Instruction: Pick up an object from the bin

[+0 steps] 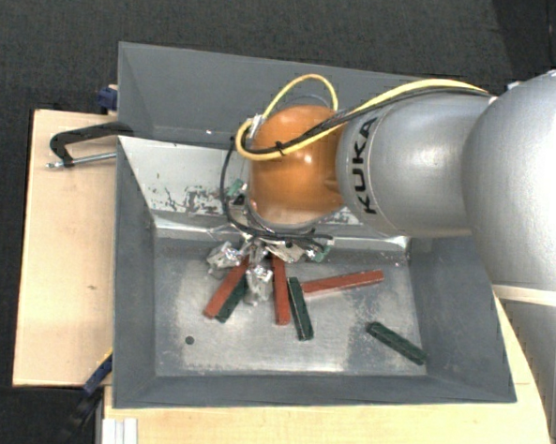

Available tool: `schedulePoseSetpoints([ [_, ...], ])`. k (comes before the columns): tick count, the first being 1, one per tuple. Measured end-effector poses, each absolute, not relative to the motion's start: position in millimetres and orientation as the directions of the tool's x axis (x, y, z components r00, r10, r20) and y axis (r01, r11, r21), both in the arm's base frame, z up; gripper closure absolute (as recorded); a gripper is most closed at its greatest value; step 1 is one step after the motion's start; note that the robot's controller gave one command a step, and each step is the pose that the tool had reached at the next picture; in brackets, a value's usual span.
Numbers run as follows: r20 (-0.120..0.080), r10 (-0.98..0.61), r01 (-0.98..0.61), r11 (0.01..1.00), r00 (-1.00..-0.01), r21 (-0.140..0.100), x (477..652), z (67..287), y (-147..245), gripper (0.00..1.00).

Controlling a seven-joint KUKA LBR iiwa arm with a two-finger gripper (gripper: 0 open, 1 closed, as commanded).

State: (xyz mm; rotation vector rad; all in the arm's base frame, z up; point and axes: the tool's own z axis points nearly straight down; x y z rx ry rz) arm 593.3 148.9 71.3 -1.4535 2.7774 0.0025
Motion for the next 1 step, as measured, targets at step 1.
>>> schedulePoseSetpoints([
  [1,-0.007,-0.821,-0.821,0.57,-0.57,-0.001,593.3,71.3,149.0,1.0],
])
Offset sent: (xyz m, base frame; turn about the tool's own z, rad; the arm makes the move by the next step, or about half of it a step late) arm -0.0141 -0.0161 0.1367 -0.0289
